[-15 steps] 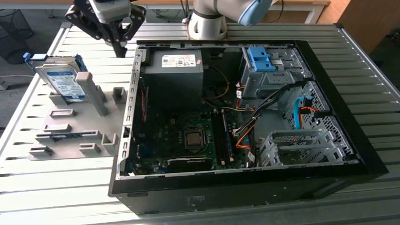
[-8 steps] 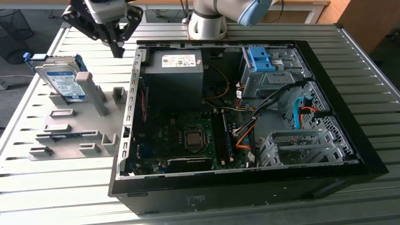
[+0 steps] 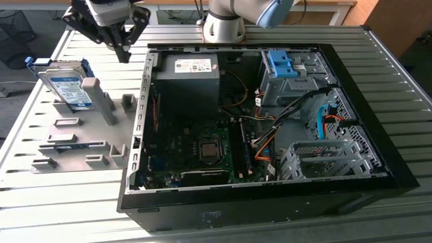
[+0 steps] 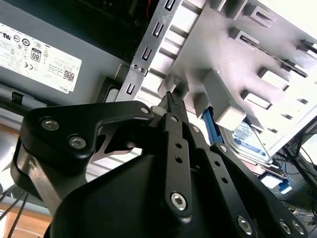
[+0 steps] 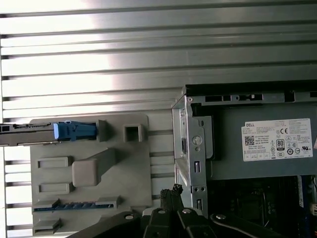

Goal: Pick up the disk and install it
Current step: 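Reach for the disk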

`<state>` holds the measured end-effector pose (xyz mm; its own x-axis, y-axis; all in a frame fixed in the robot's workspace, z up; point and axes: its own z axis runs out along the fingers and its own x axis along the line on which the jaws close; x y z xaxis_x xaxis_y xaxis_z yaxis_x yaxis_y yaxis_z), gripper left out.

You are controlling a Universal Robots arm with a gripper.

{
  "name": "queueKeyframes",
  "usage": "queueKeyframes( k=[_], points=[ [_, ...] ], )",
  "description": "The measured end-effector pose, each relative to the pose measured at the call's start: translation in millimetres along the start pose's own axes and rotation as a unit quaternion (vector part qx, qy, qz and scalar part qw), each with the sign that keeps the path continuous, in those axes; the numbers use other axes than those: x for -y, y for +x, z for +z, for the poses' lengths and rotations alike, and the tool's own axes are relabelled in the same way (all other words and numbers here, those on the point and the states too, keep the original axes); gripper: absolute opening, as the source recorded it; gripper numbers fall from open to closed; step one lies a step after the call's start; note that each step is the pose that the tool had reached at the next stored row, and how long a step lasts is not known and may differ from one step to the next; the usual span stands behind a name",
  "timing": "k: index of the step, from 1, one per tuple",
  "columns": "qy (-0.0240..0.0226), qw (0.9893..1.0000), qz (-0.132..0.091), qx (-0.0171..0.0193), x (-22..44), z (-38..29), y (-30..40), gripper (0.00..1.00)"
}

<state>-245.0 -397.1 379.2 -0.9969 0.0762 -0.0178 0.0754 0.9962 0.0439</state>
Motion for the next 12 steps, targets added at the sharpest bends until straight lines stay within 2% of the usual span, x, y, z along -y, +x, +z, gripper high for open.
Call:
queueKeyframes(
  k=[12],
  points=[
    [0.0, 1.0, 0.0, 0.0, 0.4, 0.9, 9.2, 0.11]
  ],
)
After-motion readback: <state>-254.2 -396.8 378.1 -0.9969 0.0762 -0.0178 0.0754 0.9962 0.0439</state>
